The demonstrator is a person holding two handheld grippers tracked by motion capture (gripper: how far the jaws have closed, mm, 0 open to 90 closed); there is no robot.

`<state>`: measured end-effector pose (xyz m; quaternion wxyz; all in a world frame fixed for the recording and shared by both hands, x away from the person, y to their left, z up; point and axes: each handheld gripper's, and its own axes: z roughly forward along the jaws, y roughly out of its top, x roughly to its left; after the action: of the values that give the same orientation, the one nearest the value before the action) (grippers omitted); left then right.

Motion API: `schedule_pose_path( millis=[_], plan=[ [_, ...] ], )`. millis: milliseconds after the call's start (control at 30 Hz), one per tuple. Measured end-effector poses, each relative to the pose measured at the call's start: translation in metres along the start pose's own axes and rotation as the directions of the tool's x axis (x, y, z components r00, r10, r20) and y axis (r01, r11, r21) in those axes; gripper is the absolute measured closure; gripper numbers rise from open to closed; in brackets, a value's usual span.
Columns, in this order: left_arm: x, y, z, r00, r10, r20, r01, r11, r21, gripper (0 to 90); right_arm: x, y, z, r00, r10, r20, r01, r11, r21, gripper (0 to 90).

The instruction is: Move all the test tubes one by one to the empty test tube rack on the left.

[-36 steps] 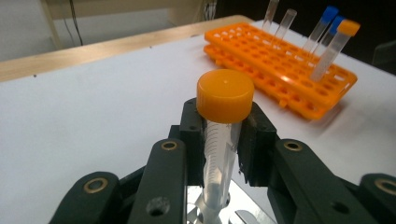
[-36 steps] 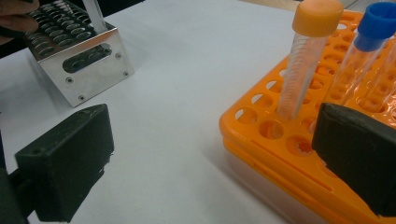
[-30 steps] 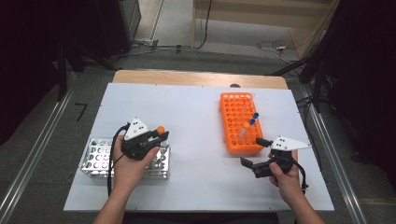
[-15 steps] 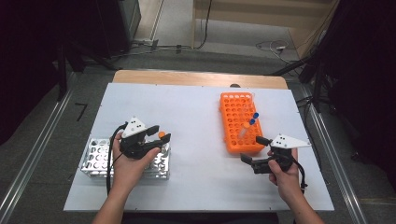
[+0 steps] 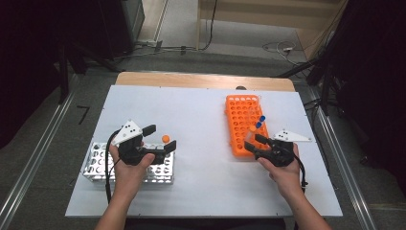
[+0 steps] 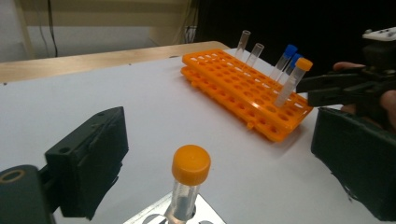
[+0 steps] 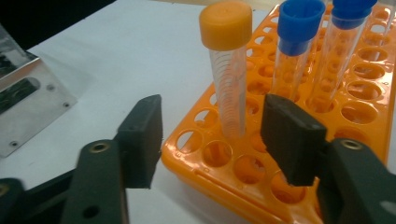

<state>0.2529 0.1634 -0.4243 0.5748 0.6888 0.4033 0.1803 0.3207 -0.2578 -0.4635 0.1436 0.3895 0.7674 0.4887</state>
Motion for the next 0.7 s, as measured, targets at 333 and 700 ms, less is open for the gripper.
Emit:
schedule_pose_path(
  millis=[333,700],
  plan=[
    [-0.003,-0.003,-0.002,0.9997,0.007,0.023,-0.007,0.9999,-0.008,0.0,-0.006,0.003,0.020,0.9985,0.003,0.054,-0.006,0.998,0.058,56.1],
    [-0.005,-0.003,-0.001,0.9996,0.012,0.024,-0.012,0.9999,-0.007,0.0,0.001,-0.002,0.032,0.9937,-0.046,0.102,0.043,0.998,0.037,71.0]
  ],
)
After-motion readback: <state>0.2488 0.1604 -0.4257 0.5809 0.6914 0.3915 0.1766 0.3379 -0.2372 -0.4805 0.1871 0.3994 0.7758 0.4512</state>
